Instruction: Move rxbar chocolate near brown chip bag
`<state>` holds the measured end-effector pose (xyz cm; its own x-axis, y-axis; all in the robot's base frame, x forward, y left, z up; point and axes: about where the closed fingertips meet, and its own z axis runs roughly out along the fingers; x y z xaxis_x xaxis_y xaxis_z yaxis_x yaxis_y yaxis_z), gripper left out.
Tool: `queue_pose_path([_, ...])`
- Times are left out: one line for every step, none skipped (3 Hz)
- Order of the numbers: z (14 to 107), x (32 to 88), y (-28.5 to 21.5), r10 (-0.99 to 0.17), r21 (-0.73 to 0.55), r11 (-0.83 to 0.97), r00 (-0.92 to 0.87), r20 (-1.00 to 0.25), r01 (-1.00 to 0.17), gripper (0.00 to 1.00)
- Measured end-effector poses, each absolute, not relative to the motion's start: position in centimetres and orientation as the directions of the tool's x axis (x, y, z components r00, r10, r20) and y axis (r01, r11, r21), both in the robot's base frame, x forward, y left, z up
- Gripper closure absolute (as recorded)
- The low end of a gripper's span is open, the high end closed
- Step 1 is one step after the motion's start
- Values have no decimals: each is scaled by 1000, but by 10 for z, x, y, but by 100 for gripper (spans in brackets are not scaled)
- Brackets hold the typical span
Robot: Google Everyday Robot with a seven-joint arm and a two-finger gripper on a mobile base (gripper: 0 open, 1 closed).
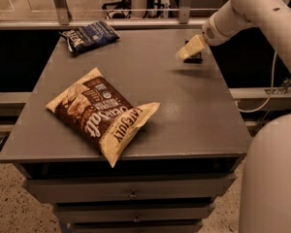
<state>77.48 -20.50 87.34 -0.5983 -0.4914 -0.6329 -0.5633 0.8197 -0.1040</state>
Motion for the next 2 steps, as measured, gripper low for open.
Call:
queue_pose_path([857,793,-198,-487,-118,838,-633,-602,-533,0])
queue_pose_path([843,806,-195,-472,-113,855,-671,-572,-505,12])
